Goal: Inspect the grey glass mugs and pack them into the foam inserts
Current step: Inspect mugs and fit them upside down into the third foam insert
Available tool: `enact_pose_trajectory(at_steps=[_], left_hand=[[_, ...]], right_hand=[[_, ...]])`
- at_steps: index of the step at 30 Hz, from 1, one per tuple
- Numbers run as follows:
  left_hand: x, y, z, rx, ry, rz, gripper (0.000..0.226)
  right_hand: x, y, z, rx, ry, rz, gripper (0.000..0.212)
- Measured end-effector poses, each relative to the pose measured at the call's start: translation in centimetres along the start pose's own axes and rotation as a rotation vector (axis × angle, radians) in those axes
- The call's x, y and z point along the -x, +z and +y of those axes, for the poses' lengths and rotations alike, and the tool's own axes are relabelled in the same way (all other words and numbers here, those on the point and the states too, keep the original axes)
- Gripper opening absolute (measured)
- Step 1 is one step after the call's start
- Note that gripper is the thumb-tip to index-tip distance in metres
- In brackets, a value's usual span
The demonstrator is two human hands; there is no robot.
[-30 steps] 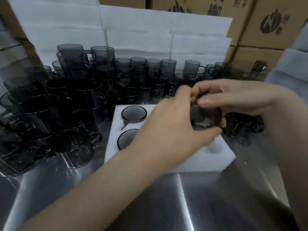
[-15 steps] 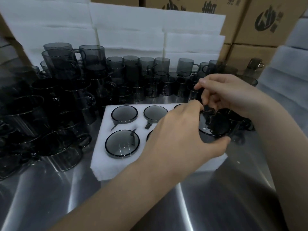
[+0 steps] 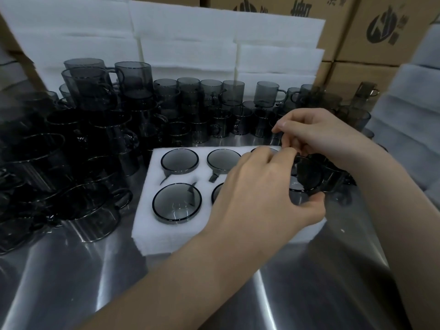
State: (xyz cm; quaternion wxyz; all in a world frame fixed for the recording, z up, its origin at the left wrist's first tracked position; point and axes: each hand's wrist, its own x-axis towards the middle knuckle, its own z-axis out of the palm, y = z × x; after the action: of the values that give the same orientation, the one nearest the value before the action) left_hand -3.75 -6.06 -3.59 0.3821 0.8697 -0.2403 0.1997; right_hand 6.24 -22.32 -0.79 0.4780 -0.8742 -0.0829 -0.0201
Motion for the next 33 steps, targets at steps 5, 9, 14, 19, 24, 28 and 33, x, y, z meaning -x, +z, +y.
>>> enact_pose_trajectory(at_steps=[5, 9, 14, 19, 24, 28, 33], left_hand=[[-0.2, -0.4, -0.1, 0.003, 0.003, -0.034, 0.041], [0.0, -0.5, -0.2, -0.019, 0.017, -0.075, 0.042], [0.0, -0.2, -0.6, -0.085, -0.017, -0.122, 0.046], [0.6, -0.1, -0.1, -0.261, 0.088, -0.144, 0.031], [1.4, 0.4, -0.4, -0.557, 0.243, -0.354, 0.074], [1.5, 0.8, -0.3, -0.648, 0.257, -0.439, 0.073], [1.7, 0.6, -0.6, -0.608, 0.251, -0.443, 0.074]], right_hand=[[0.0, 0.1, 0.1, 0.007, 0.007, -0.004, 0.02], [0.1, 0.1, 0.0, 0.001, 0.006, -0.008, 0.02], [0.0, 0.1, 0.0, 0.003, 0.001, -0.02, 0.02], [0.0, 0.1, 0.1, -0.005, -0.006, -0.025, 0.02], [-0.1, -0.1, 0.1, 0.022, -0.023, 0.016, 0.02], [-0.2, -0.1, 0.1, -0.026, -0.029, 0.076, 0.019], [-0.7, -0.5, 0.3, -0.123, -0.026, 0.285, 0.019]])
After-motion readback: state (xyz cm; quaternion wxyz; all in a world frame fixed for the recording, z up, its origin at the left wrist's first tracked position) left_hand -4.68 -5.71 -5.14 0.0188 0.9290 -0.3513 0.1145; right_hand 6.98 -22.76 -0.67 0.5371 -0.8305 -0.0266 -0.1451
